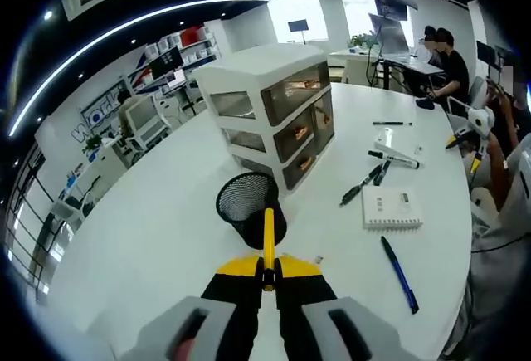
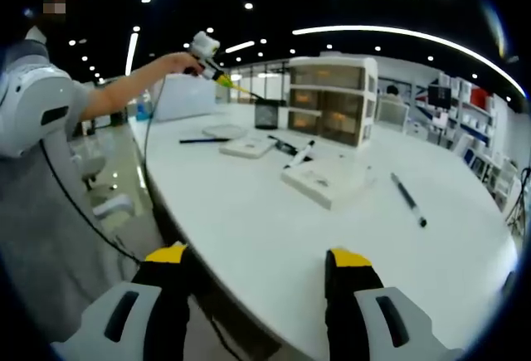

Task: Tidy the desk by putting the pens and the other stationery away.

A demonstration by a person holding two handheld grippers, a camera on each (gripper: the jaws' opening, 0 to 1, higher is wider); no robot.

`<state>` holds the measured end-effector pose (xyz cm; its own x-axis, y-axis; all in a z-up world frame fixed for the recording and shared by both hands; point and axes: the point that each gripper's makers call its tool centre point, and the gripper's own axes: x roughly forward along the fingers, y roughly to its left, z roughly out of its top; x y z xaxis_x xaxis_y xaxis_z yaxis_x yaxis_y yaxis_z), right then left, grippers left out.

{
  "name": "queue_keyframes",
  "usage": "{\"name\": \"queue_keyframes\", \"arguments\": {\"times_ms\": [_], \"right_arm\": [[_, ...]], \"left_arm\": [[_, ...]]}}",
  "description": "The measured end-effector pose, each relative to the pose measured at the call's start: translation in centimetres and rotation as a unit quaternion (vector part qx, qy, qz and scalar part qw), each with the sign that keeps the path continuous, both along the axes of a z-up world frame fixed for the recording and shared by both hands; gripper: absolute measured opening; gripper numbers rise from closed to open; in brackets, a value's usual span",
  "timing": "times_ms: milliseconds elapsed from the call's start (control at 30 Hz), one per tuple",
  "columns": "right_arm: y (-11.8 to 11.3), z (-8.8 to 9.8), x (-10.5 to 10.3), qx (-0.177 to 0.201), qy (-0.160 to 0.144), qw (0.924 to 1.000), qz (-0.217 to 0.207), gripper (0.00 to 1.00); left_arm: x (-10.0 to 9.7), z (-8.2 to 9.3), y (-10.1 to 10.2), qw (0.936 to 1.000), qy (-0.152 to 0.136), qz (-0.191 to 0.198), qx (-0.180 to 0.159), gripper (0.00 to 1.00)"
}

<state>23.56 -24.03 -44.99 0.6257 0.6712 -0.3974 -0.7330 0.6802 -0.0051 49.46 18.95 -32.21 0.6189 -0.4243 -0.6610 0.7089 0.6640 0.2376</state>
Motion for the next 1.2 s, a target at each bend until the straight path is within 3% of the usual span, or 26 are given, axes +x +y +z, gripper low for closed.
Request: {"name": "queue_keyframes", "arguments": {"times_ms": [200,300,533,767,1033,1100,1200], "right_arm": [[0.0,-0.3,0.1,-0.004,0.006,1.0,0.001,0.62],[0.2,-0.6,-0.2,-0.006,0.01,0.9999,0.008,0.62],[-0.1,-0.8,0.0,-0.006,0.013,0.9999,0.004,0.62],[-0.2,-0.7,0.1,-0.007,0.014,0.9999,0.001,0.62],[0.8,1.1,-0.4,-0.01,-0.031,0.9989,0.033,0.63],[0.7,1.8,-0.1,-0.01,-0.053,0.9982,0.025,0.63],[0.6,2.3,0.1,-0.007,-0.061,0.998,0.019,0.63]], "left_arm": [[1.5,0.0,-0.2,0.9993,0.034,0.005,0.017,0.07],[2.7,-0.4,0.6,0.9963,0.063,0.006,0.058,0.07],[3.2,-1.4,-0.8,0.9904,0.106,-0.009,0.087,0.07],[4.2,-2.7,-1.7,0.9858,0.14,-0.011,0.092,0.07],[4.7,-3.7,-2.4,0.9844,0.154,-0.007,0.085,0.07],[4.7,-4.0,-2.8,0.985,0.155,-0.011,0.075,0.07],[5.0,-3.9,-2.7,0.9855,0.153,-0.006,0.072,0.07]]}}
